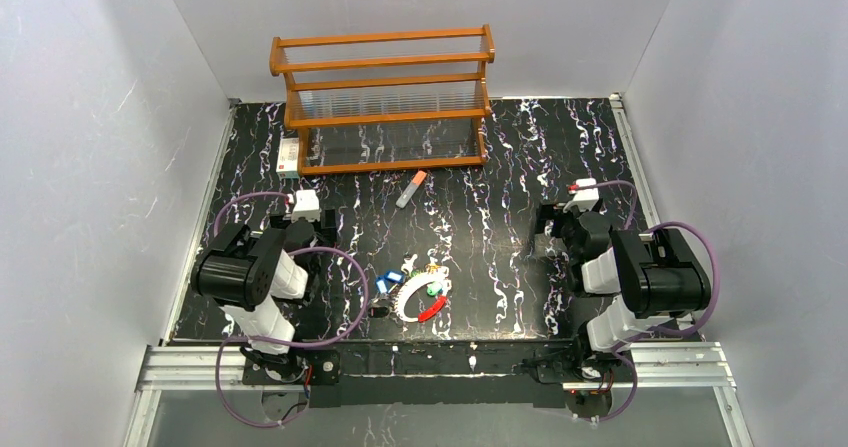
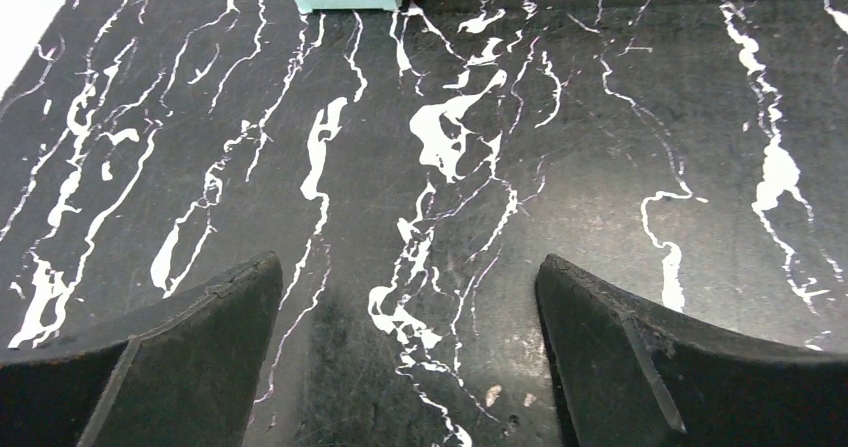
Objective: Put the keys on the keyring
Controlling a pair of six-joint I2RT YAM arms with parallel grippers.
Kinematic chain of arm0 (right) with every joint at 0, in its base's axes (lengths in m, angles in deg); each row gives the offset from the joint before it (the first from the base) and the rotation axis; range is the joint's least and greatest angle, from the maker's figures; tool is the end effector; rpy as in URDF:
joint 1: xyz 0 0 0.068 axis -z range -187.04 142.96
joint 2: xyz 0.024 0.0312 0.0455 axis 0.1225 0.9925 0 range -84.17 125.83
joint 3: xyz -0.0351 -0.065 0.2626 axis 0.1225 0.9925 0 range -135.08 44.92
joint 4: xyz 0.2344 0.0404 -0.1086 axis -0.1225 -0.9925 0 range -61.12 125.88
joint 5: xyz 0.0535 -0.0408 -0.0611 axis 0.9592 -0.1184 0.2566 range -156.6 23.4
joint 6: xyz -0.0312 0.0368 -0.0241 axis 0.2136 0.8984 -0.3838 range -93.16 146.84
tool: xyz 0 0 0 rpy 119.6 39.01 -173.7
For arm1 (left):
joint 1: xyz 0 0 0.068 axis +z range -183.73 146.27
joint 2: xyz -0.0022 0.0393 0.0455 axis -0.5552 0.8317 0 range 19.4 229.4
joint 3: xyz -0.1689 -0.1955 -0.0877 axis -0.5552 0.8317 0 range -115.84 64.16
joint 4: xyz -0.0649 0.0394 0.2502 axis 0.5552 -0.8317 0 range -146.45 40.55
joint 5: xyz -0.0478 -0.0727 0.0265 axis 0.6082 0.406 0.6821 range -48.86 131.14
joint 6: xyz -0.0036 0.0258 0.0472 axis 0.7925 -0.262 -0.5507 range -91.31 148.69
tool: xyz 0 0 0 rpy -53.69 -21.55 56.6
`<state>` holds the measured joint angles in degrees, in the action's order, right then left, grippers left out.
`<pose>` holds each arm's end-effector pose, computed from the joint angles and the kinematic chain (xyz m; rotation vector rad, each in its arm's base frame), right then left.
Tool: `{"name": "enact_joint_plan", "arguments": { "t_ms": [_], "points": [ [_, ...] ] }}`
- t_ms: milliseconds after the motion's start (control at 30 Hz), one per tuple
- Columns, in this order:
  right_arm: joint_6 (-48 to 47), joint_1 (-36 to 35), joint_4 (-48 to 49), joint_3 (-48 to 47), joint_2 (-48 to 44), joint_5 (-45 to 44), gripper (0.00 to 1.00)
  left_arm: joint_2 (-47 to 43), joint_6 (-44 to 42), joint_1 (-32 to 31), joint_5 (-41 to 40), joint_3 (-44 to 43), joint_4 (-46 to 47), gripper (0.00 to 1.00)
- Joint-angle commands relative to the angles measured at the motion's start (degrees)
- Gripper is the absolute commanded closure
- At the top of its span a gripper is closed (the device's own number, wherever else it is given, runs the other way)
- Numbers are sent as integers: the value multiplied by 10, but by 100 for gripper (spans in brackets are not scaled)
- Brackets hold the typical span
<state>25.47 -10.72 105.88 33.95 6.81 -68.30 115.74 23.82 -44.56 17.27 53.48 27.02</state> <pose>0.2335 0.0139 0.1275 -0.0552 1.7445 0.0037 0.2312 -0.0296 0.1191 -0.0706 1.7242 0.2833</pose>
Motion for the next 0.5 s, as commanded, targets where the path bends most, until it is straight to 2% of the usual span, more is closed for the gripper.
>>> {"name": "enact_joint_plan", "arguments": {
  "t_ms": [0, 300, 467],
  "points": [
    [6, 4, 26, -17, 4, -9, 1, -7, 20, 5, 26, -6, 15, 2],
    [9, 6, -1, -29, 2, -20, 1, -4, 32, 8, 10, -22, -10, 2],
    [9, 7, -1, -30, 3, -20, 1, -4, 35, 18, 35, -33, -32, 2]
  ]
}}
